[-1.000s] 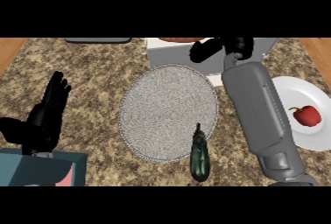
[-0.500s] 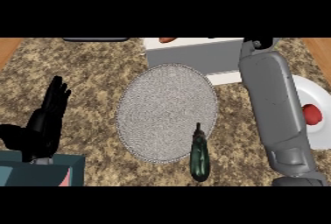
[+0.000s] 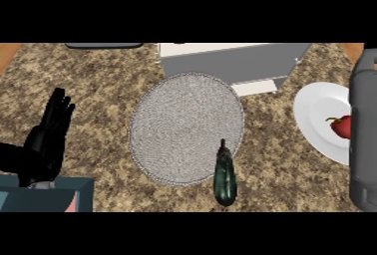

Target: Pick the sweet potato from the placemat and place it in the tiered shelf

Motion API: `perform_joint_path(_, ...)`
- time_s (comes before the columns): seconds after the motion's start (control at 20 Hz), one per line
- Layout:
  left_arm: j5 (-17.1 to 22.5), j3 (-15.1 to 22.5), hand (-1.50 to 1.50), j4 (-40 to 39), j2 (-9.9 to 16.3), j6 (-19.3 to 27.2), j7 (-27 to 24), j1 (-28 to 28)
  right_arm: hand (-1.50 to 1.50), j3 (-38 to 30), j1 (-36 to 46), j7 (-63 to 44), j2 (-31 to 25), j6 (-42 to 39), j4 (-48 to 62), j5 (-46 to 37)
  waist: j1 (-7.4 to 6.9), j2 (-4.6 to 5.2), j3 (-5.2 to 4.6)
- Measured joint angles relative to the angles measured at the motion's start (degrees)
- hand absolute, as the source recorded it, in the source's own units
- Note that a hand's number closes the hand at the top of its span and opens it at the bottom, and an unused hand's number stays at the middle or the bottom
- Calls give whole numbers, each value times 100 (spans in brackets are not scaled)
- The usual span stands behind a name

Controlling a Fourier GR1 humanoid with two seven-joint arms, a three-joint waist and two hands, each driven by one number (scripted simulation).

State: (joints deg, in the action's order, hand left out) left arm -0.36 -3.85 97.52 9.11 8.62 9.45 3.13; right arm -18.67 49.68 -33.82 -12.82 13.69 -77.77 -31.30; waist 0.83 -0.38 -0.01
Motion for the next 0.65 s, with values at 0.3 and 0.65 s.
perform_joint_path(0.3,19,-59,0,-29,5,-43,-35,29,-150,-510,-1034,-290,-594,-855,-1257,850,6,6,1)
perform_joint_path(0.65,64,-89,0,61,-1,-134,80,52,-150,-1059,-1902,-81,-1037,-1514,-1864,1881,-50,23,2)
